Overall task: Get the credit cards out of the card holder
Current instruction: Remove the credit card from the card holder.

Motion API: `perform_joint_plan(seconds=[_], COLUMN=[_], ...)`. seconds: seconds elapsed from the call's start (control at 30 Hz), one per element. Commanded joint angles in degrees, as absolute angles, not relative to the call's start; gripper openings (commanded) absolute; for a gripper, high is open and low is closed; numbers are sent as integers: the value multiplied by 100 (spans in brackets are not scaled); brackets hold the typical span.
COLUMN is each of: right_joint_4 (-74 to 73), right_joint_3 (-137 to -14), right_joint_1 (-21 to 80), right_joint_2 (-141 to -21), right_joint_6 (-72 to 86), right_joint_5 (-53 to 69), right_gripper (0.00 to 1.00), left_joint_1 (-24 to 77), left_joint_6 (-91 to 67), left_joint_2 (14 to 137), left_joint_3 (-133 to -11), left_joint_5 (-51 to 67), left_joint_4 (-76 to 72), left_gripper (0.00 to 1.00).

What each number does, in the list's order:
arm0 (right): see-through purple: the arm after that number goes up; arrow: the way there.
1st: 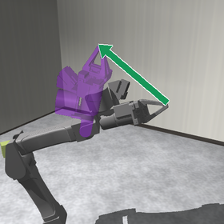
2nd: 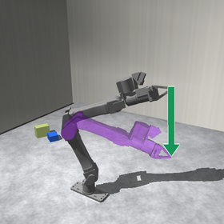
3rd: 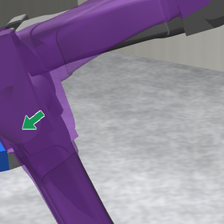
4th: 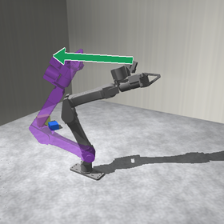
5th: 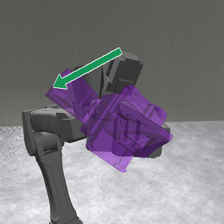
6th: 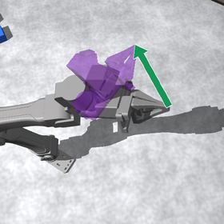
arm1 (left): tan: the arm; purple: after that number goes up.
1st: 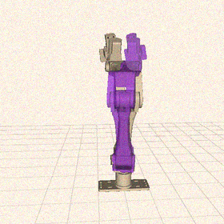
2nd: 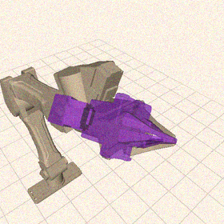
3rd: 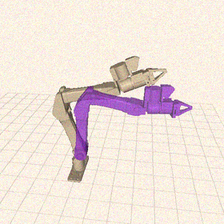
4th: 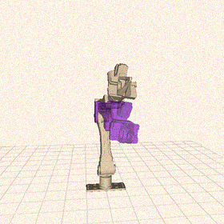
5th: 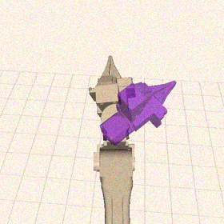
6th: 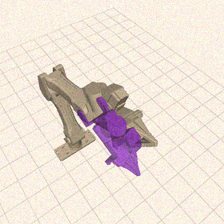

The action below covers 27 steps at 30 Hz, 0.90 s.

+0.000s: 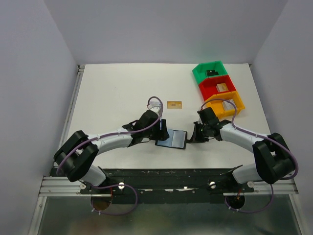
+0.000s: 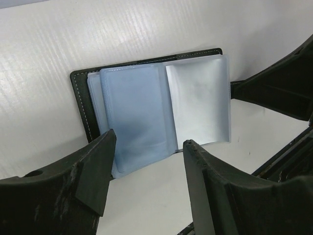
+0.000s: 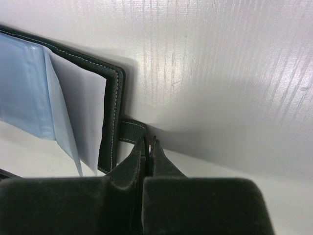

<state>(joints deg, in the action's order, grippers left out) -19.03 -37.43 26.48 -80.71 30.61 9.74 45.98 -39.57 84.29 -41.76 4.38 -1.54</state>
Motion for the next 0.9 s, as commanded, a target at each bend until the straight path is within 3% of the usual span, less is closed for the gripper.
perform_joint_plan(seconds=[0.0,0.47,0.87], right_joint_4=[-1942,-1881,-1767], right_joint_3=[-3726,-3744,-3735], right_joint_1=[2610,2610,2610], right_joint_2=[-8095,-8139,-8323], right_joint_6=[3085,3032,3076], right_joint_5=[879,993,1186], right_gripper=[0,0,0], left_joint_1=[4579,4579,4579], left_joint_6=[-4069,-4069,-3859], left_joint_2=[8508,8833,9070], left_joint_3=[-4122,-4184,-4192], left_joint_5=[158,290,1344], left_joint_4=[-9,79,-799], left_gripper=[69,68,67])
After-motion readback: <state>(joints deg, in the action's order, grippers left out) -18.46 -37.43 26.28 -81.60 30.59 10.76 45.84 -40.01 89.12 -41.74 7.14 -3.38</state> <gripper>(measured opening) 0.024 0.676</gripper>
